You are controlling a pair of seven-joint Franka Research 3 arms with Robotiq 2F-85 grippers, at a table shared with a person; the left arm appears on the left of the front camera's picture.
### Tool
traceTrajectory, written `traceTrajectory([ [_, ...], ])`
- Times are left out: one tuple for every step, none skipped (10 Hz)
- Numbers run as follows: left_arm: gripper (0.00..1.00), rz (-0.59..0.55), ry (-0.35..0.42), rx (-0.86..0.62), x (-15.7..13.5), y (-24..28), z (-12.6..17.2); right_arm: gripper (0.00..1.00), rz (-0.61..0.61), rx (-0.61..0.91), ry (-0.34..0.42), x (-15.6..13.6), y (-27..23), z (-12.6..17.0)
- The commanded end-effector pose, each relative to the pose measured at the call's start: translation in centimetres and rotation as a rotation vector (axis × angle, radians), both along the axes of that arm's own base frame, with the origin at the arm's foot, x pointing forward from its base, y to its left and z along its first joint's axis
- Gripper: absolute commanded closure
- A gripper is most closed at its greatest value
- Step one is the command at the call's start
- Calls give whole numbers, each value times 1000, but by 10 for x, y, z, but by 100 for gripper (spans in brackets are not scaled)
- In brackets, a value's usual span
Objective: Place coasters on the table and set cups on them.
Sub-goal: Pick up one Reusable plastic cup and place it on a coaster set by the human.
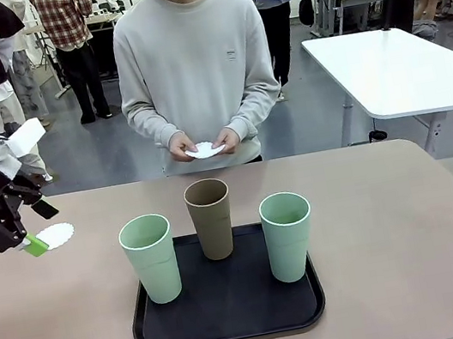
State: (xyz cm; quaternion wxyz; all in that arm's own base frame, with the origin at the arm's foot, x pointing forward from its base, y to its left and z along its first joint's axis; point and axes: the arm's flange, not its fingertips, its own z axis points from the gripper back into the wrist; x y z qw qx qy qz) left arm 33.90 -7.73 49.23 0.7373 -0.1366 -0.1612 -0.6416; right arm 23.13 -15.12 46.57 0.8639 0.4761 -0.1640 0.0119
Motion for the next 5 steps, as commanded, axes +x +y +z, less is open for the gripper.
traceTrajectory([
  [0,-6,-22,8,0,0,2,0,1,5,-1,0,-1,-1],
  [0,0,0,0,0,0,0,0,1,5,-1,0,-1,-1],
  [0,-206,-35,-186,12,11,-10,0,1,5,-1,0,-1,-1],
  [0,-266,-20,-269,24,21,-28,0,1,5,-1,0,-1,-1],
  [0,-310,-24,-390,30,32,-36,0,1,5,-1,0,-1,-1],
])
